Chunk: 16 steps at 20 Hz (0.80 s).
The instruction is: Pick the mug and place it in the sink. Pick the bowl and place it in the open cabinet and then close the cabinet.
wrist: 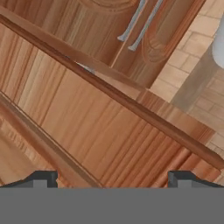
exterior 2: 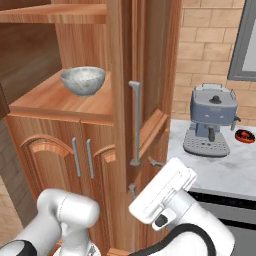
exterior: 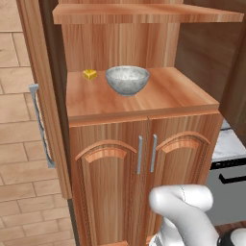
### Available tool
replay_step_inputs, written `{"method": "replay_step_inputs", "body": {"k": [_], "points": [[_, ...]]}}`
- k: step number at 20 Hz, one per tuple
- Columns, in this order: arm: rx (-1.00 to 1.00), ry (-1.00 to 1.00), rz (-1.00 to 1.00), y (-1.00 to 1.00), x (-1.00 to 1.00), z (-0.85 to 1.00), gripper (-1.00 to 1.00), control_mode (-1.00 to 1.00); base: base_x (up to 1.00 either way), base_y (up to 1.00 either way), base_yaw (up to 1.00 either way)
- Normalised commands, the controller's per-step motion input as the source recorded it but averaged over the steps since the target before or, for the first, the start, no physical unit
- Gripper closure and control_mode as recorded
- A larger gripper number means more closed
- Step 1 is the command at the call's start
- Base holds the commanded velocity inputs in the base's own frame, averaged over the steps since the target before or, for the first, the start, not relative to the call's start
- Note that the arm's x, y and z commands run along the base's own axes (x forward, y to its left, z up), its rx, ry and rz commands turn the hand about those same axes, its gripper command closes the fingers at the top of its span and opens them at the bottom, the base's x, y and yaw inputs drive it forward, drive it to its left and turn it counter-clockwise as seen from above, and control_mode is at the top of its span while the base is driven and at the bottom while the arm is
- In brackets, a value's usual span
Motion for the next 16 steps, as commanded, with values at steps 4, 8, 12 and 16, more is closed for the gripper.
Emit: {"method": "replay_step_inputs", "body": {"k": [4,8,12,16], "points": [[-0.02,0.00,0.00,0.47,0.48,0.39,-1.00,-1.00,0.00,0.00,0.00],[-0.02,0.00,0.00,0.48,0.50,0.31,-1.00,-1.00,0.00,0.00,0.00],[-0.07,0.00,0.00,0.67,0.21,0.07,-1.00,-1.00,0.00,0.00,0.00],[-0.05,0.00,0.00,0.81,0.17,0.01,-1.00,-1.00,0.00,0.00,0.00]]}}
